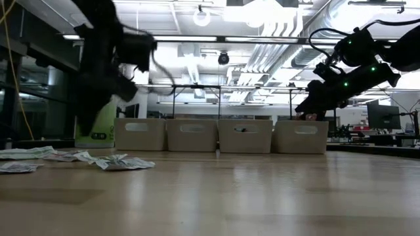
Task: Pick & Place First Aid Supplies
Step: Put the towelette pack into the middle right gray bin
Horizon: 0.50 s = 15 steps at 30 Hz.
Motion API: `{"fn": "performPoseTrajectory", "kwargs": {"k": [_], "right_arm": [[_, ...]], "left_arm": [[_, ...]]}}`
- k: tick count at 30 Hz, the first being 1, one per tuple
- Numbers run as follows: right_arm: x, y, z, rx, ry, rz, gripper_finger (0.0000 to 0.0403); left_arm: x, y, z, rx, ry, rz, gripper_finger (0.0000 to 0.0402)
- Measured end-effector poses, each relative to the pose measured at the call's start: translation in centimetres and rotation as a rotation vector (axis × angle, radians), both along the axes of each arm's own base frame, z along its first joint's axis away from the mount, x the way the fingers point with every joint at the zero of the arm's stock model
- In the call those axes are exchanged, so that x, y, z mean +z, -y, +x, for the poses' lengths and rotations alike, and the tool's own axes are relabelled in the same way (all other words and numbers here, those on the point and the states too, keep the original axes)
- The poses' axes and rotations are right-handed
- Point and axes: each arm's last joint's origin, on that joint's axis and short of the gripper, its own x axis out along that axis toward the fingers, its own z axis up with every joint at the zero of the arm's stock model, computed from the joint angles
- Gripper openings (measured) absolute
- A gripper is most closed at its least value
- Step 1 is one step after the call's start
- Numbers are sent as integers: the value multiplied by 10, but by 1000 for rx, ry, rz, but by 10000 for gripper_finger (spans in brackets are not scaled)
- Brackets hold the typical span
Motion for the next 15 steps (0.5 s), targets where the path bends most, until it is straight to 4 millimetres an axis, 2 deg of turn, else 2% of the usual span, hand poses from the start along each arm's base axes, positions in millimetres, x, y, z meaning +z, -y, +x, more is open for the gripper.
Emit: {"fn": "performPoseTrajectory", "kwargs": {"k": [6, 15], "right_arm": [[0, 0, 0, 18, 1, 1, 249], [0, 0, 0, 18, -1, -1, 249]], "left_arm": [[-27, 9, -15, -32, -19, -119, 167], [-28, 26, -11, -156, -21, -87, 167]]}}
